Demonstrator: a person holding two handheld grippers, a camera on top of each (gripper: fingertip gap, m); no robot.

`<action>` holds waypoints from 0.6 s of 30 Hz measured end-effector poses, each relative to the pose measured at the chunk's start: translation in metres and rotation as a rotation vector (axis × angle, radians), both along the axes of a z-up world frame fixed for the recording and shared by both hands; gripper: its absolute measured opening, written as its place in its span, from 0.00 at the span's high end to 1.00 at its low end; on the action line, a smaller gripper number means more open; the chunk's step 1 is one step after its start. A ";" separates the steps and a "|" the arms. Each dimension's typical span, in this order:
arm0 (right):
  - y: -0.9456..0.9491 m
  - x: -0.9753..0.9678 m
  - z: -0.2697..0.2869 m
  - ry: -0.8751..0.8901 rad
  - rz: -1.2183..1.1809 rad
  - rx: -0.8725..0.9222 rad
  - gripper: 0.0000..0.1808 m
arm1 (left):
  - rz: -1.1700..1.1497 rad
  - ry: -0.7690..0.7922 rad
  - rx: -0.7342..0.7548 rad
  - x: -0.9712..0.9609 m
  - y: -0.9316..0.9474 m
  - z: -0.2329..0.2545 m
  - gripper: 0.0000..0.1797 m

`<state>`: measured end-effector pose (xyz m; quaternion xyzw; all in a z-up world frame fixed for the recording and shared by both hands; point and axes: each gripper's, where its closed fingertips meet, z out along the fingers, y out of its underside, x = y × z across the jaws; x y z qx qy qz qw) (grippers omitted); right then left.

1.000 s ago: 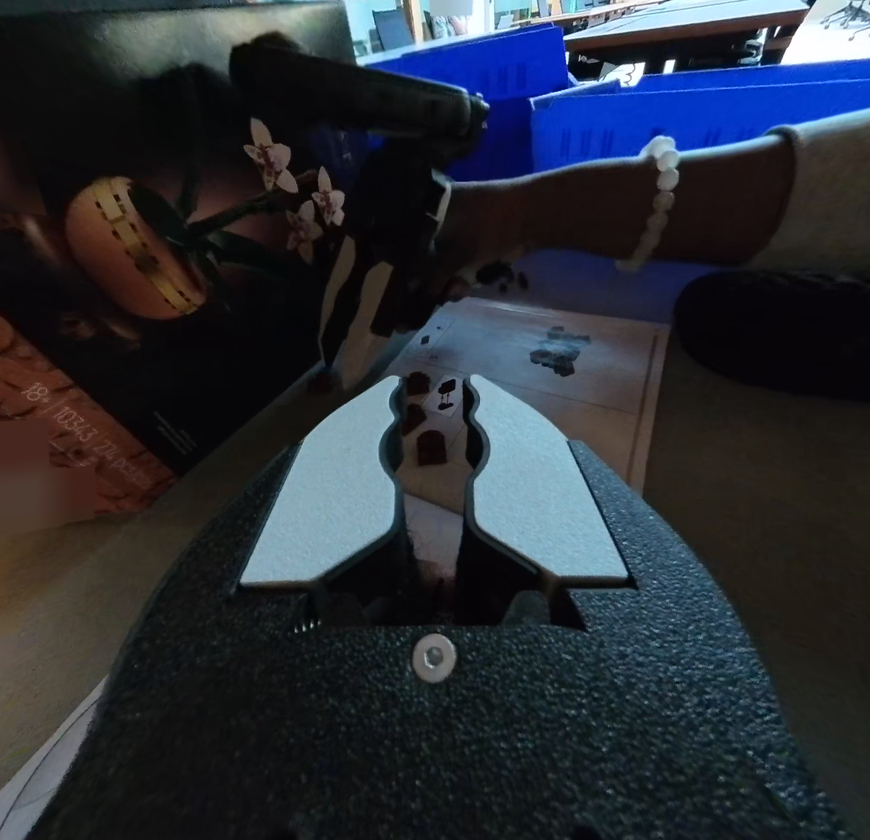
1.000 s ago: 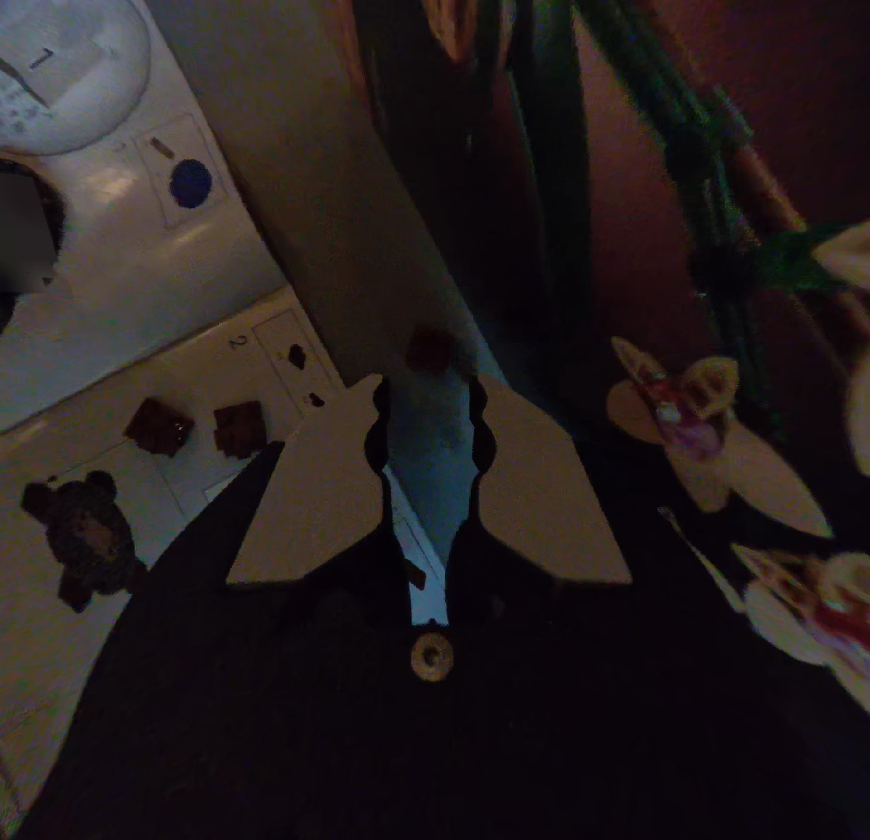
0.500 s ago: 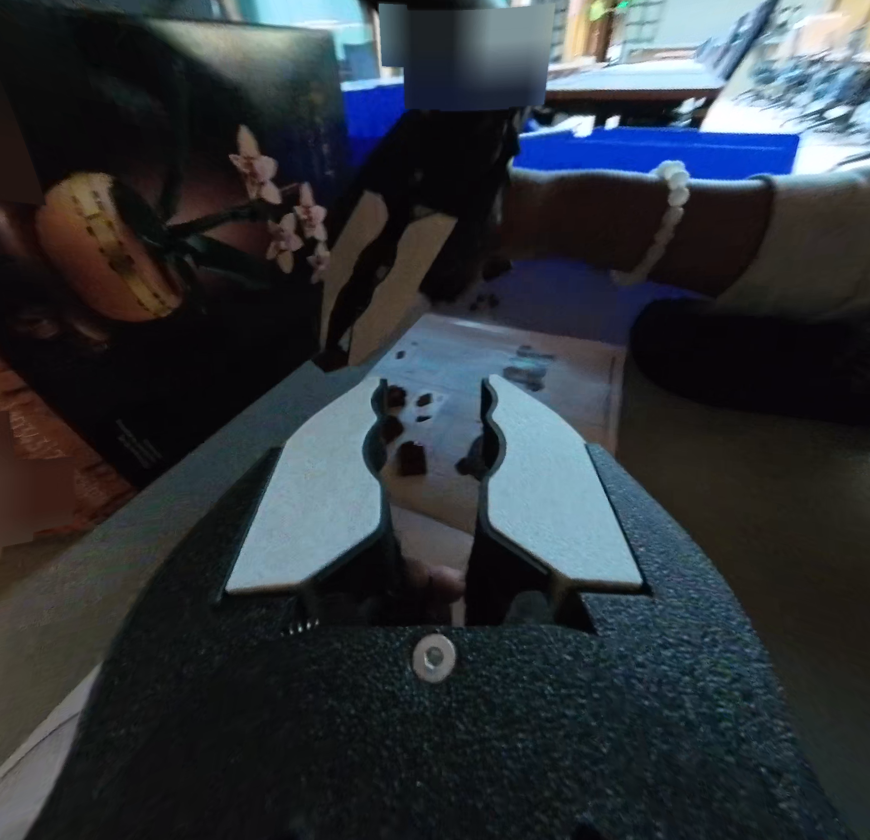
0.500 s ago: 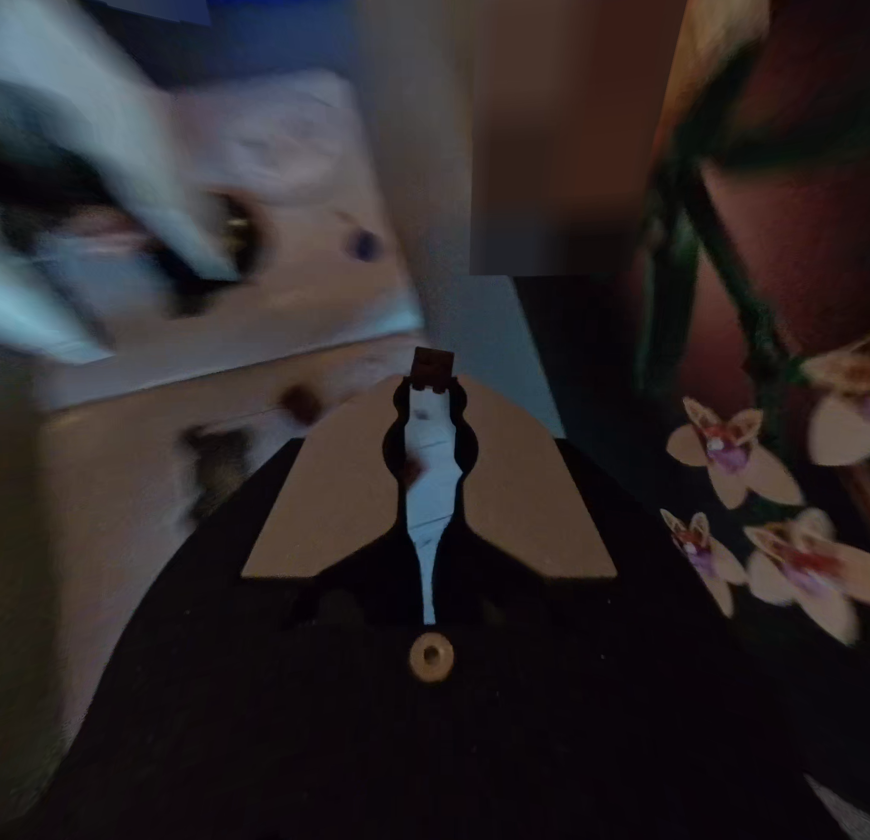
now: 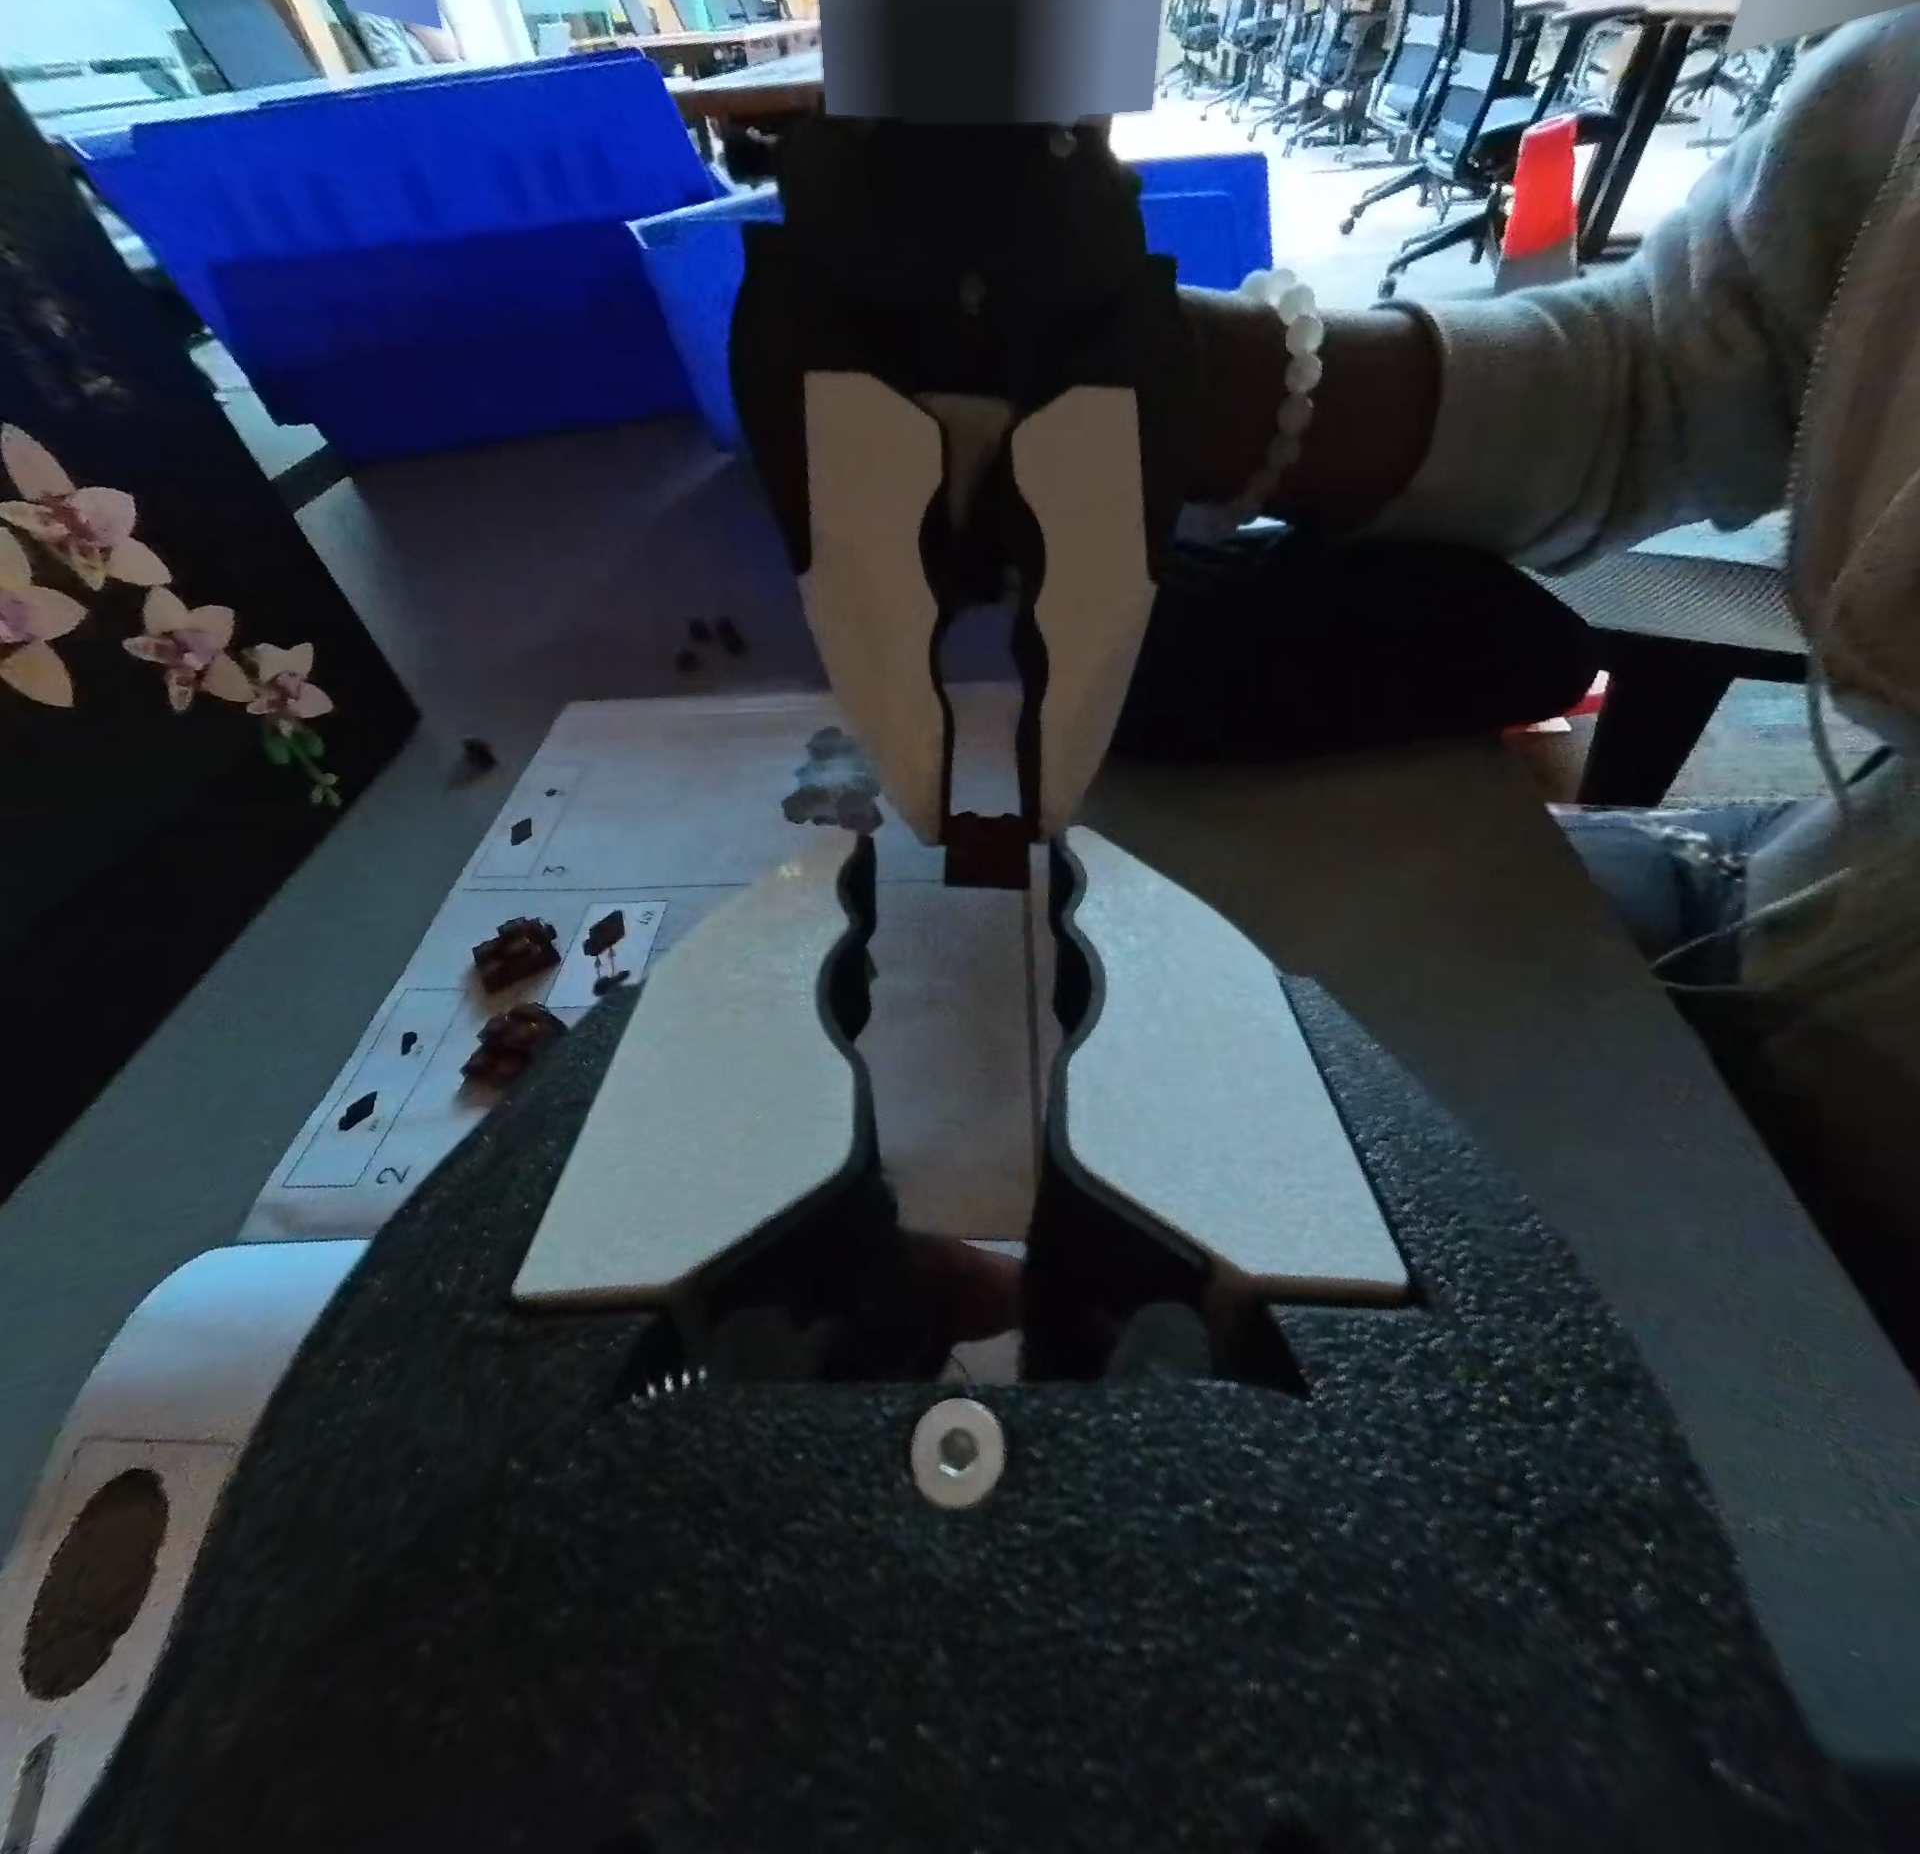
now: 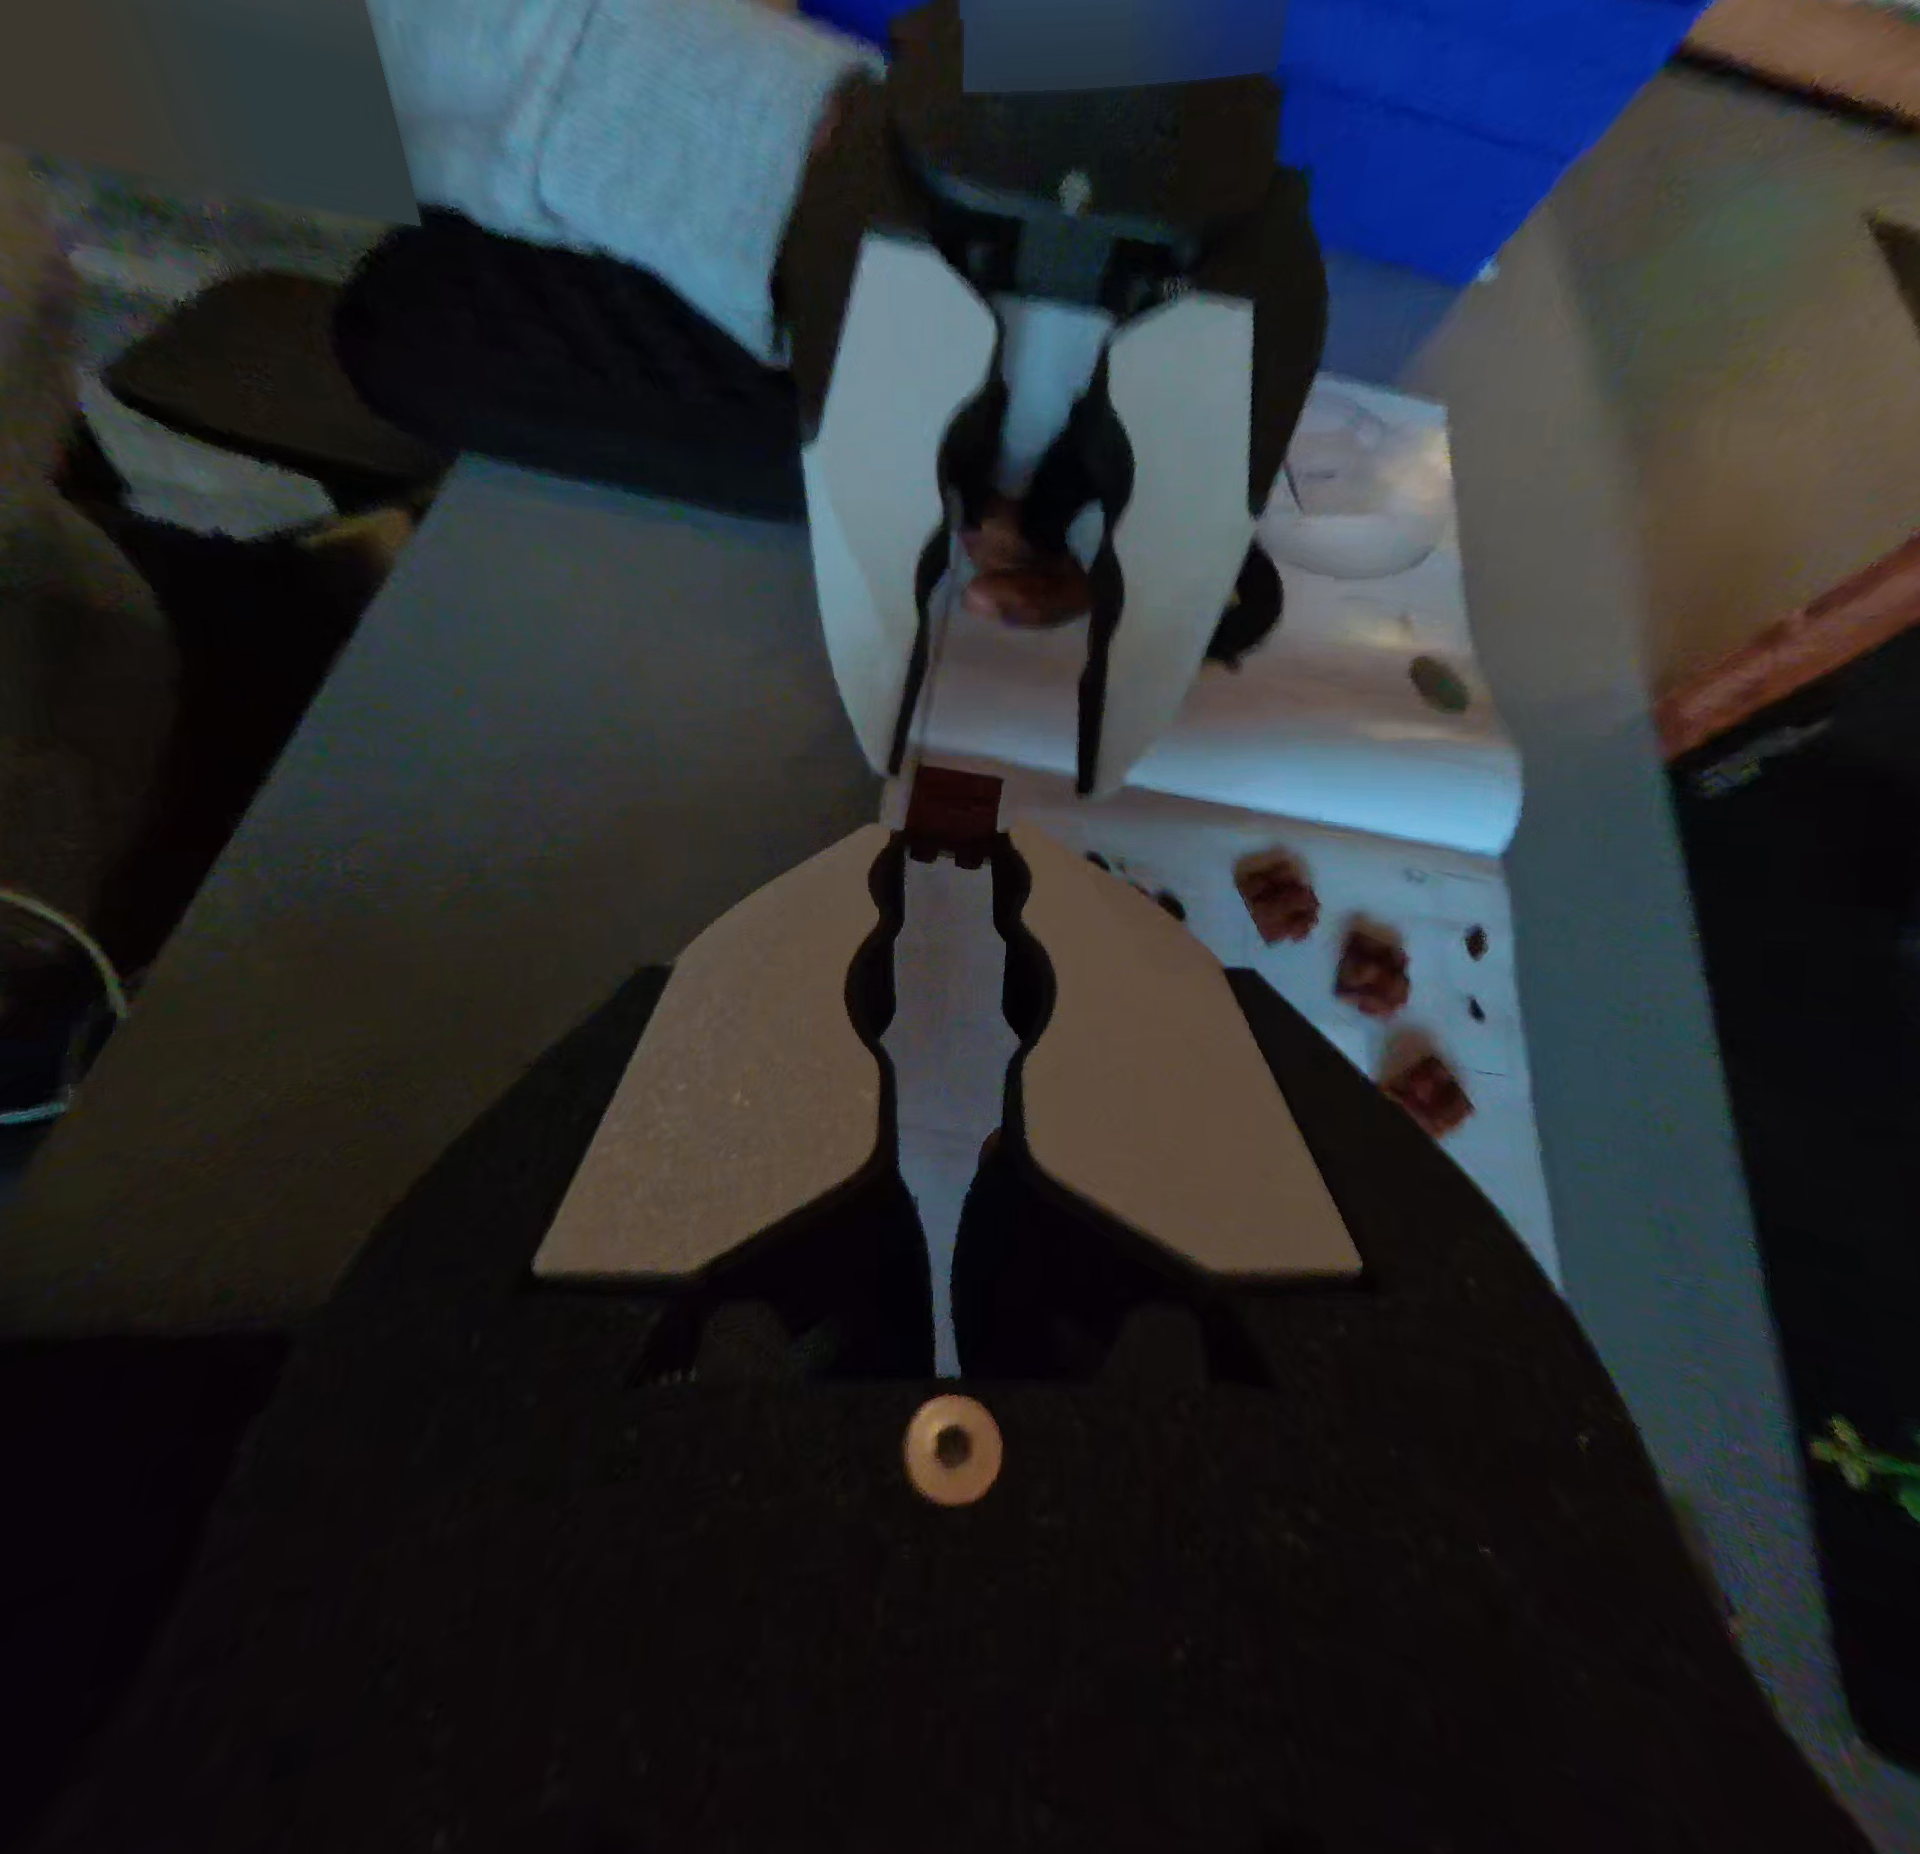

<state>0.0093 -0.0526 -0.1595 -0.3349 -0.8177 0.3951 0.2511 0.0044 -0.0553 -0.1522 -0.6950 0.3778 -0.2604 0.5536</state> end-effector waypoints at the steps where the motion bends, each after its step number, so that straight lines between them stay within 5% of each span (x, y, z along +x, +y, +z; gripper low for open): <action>1: 0.002 0.000 0.000 0.008 -0.006 0.010 0.92 | 0.004 -0.002 -0.007 -0.001 0.000 0.000 0.83; 18: -0.002 -0.005 0.009 0.064 0.008 -0.057 0.92 | -0.060 0.005 -0.013 0.005 -0.005 -0.002 0.87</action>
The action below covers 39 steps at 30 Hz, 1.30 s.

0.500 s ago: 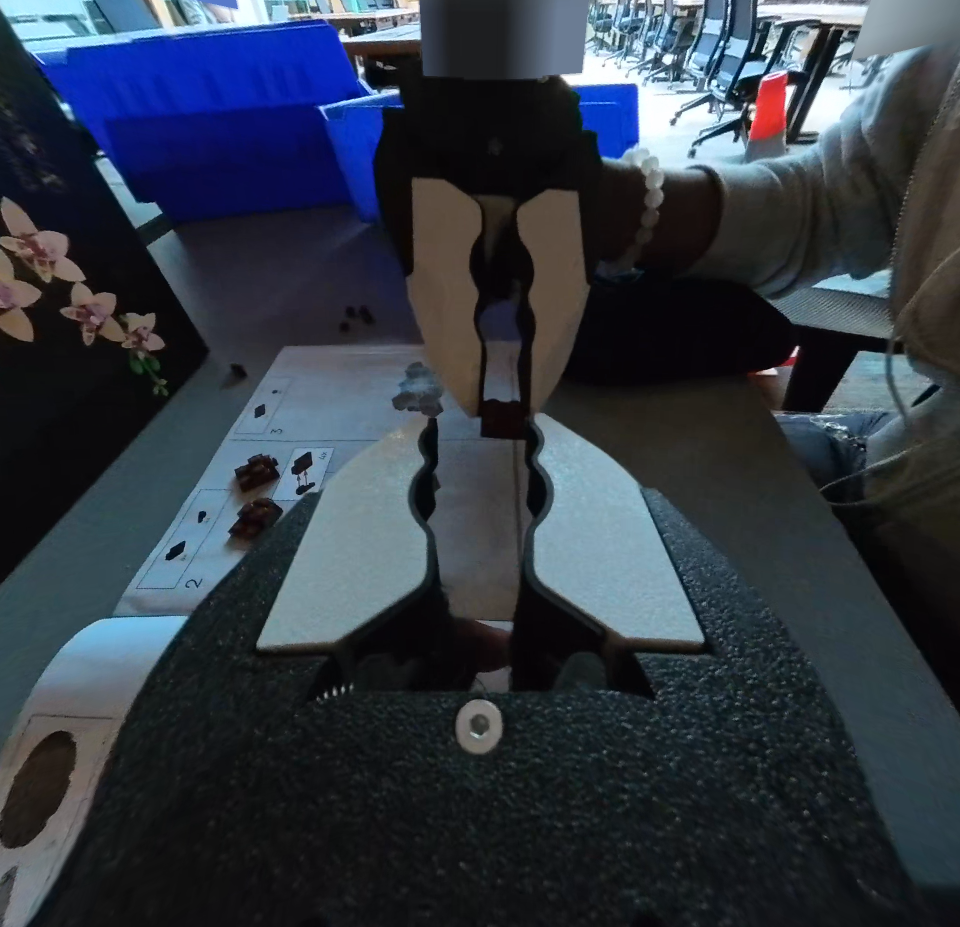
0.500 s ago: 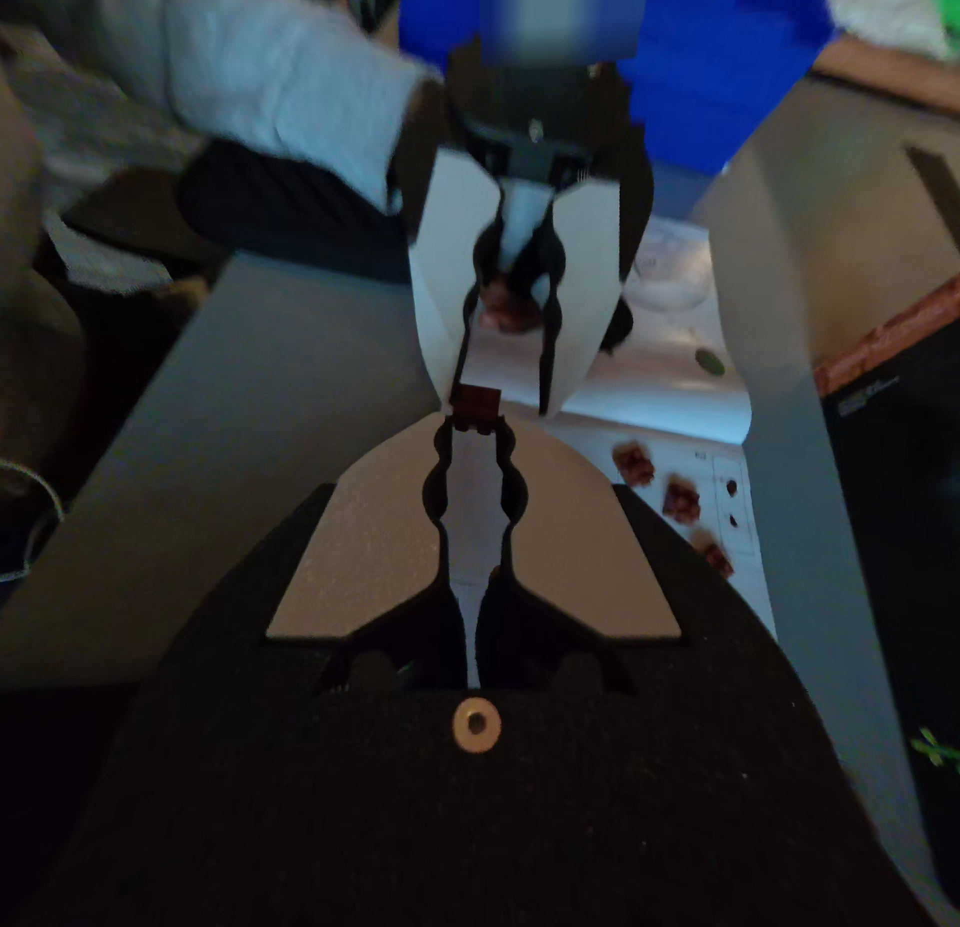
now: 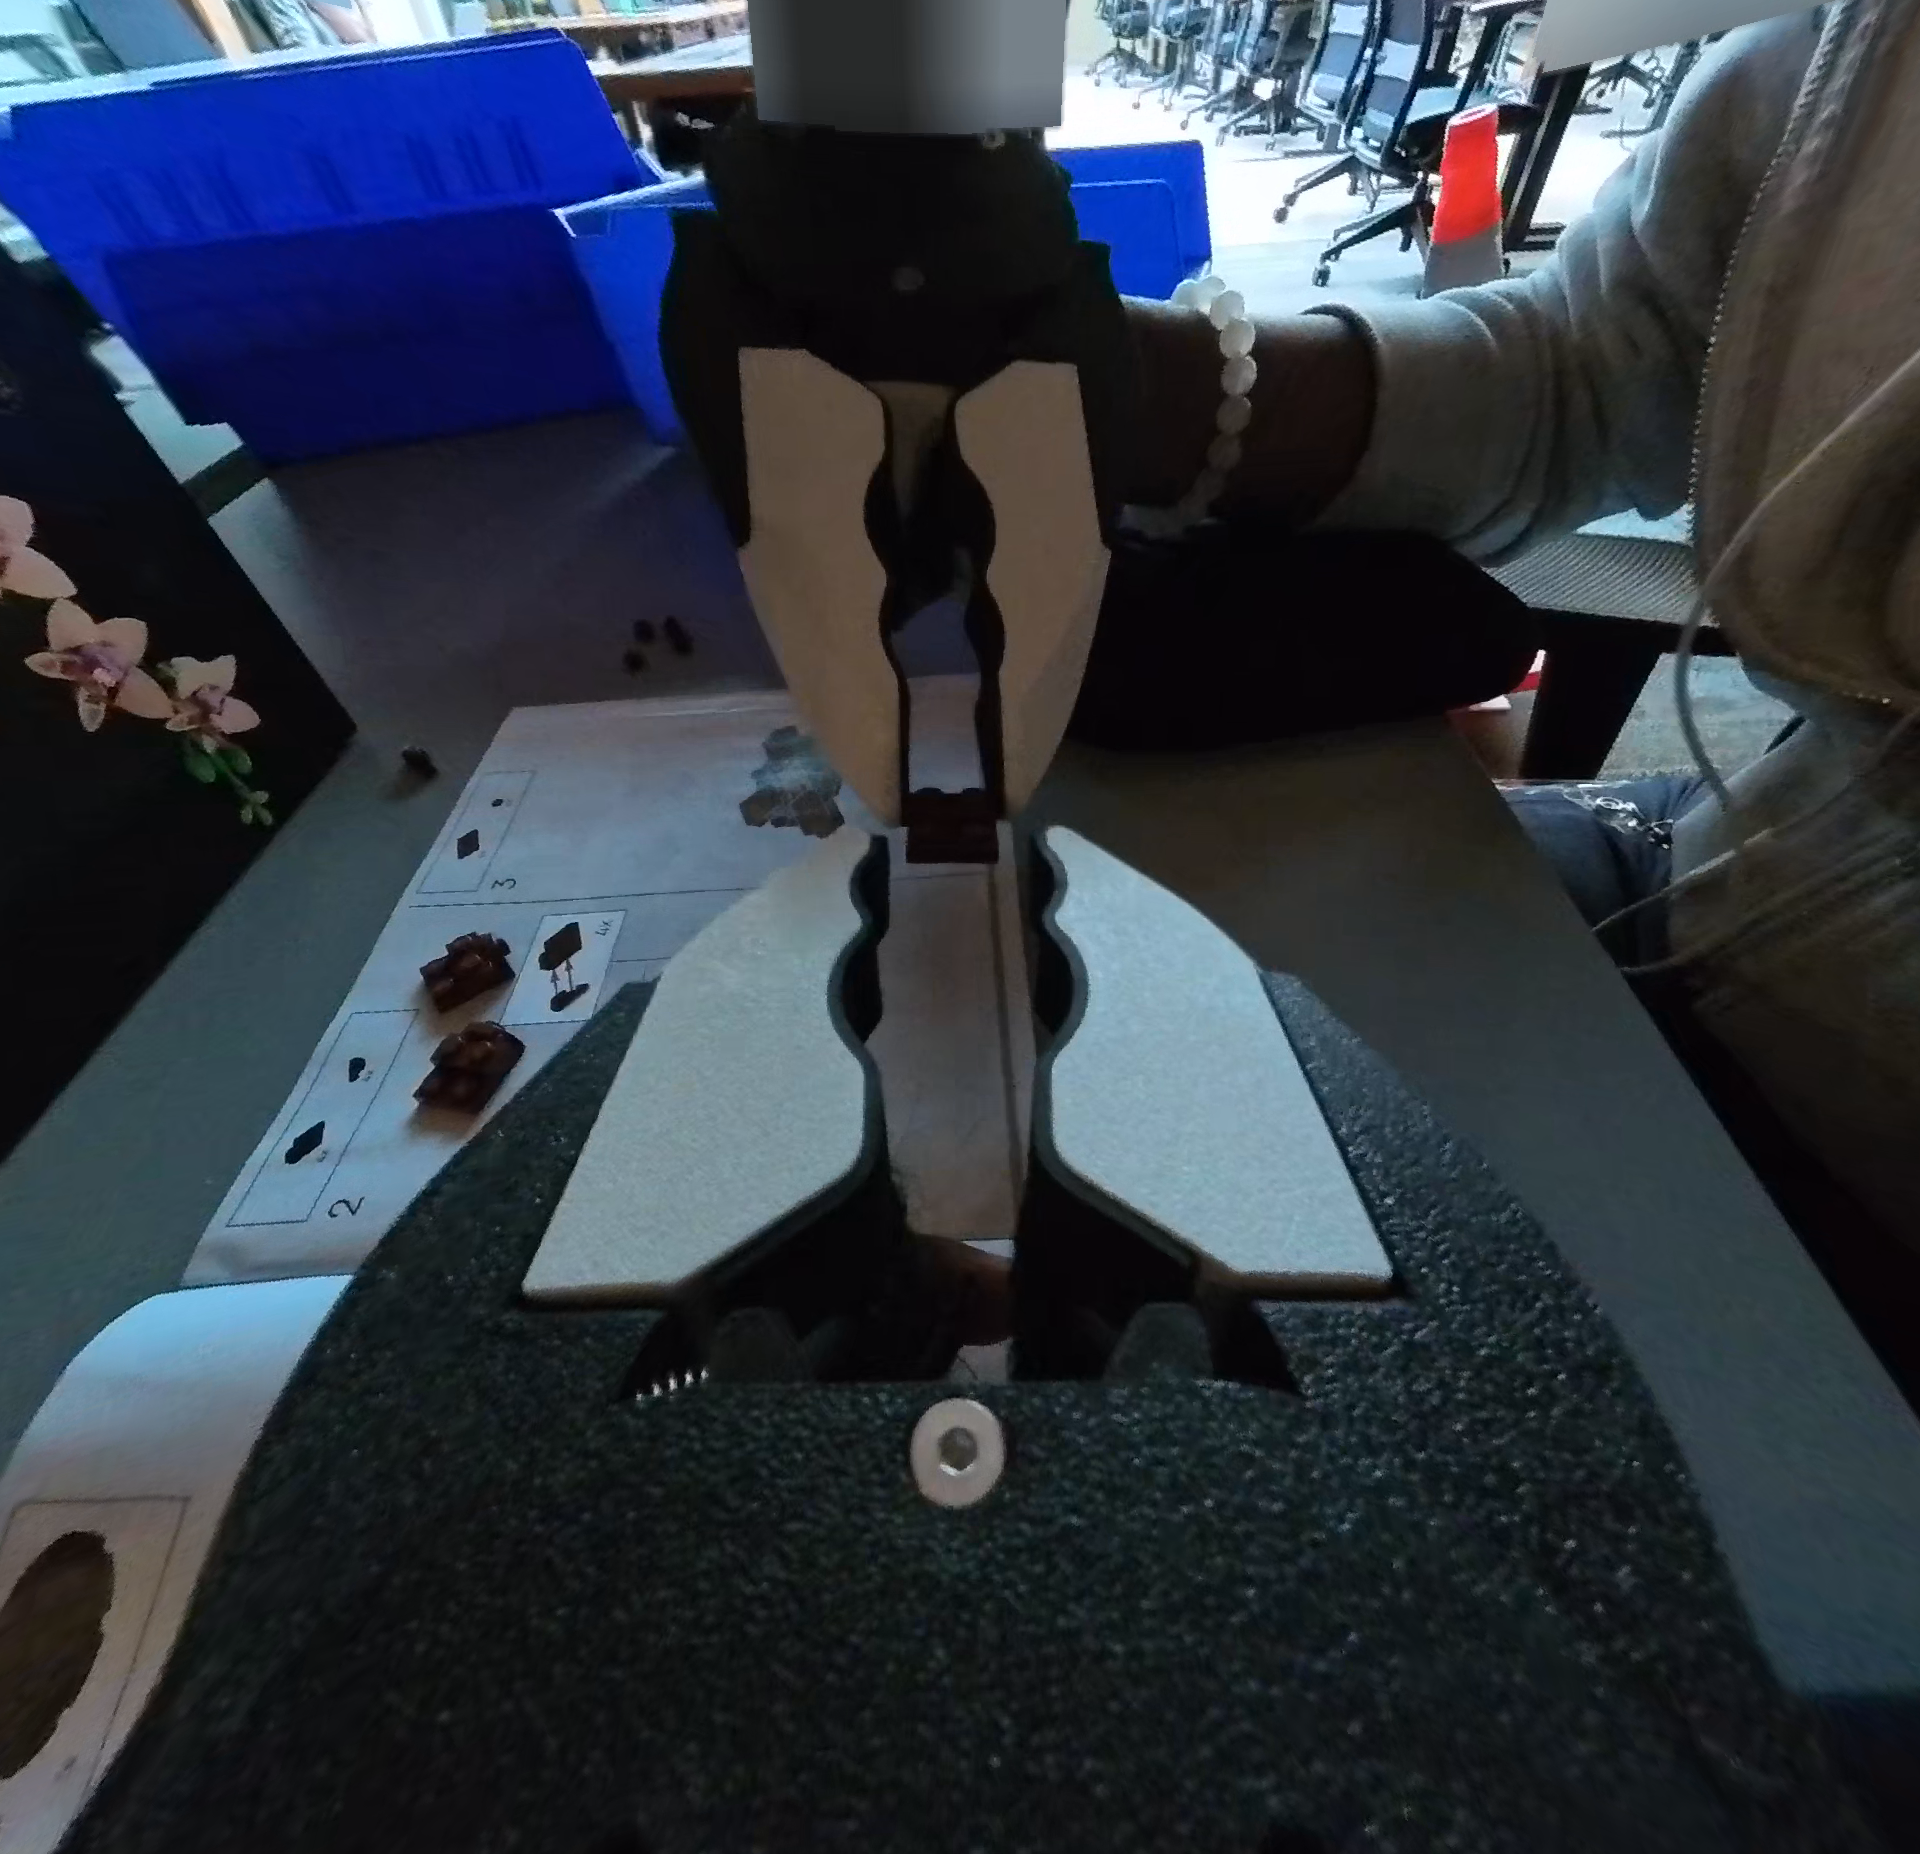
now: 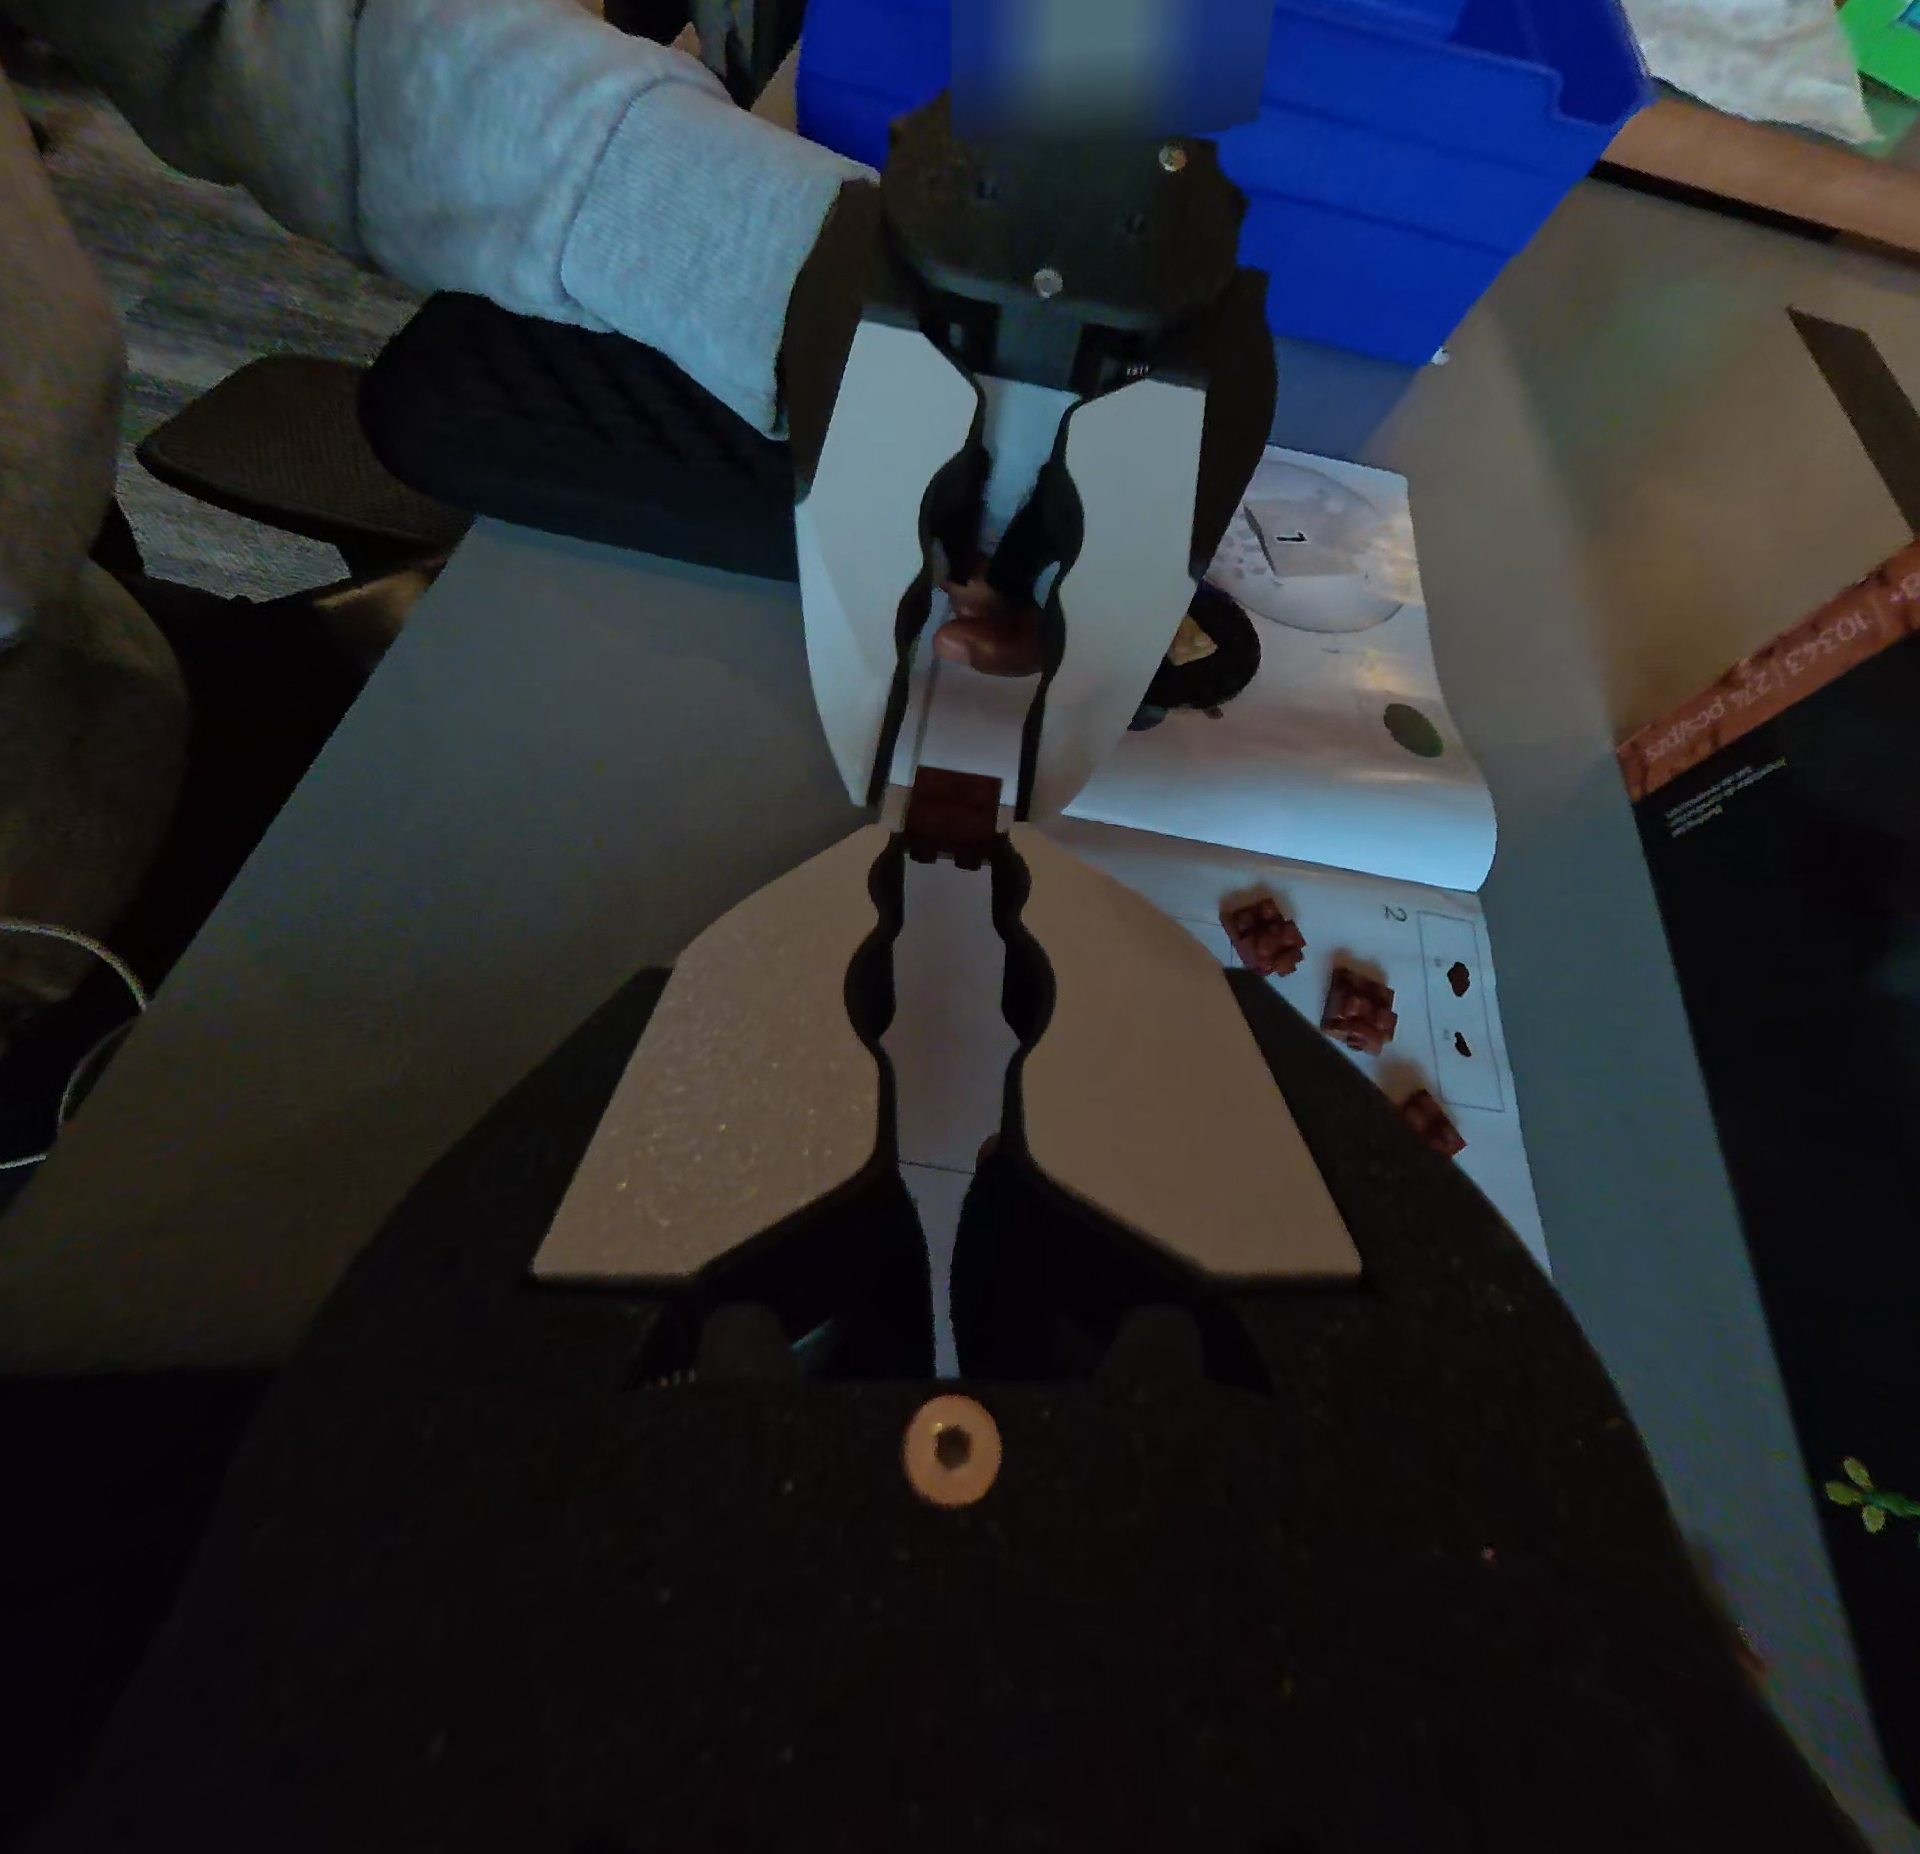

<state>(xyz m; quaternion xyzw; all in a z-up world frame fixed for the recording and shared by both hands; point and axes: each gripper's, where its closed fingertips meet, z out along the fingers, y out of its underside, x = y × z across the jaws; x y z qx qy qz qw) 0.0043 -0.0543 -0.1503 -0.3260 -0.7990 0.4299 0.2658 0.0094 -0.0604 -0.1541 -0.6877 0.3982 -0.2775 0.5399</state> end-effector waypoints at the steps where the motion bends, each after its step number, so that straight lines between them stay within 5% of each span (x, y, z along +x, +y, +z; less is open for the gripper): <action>1: 0.000 0.000 0.001 0.005 0.001 0.000 0.92 | 0.000 0.006 0.001 0.000 0.000 -0.001 0.87; 17: -0.001 0.000 0.000 -0.012 0.003 -0.014 0.91 | 0.006 0.000 0.005 0.000 0.000 0.000 0.92; 25: 0.140 0.023 0.002 -0.107 -0.697 0.079 0.86 | 0.046 -0.046 -0.017 -0.006 0.005 0.004 0.92; 39: 0.209 0.001 -0.059 -0.280 -0.832 0.005 0.86 | 0.019 -0.012 -0.017 -0.003 0.002 0.000 0.92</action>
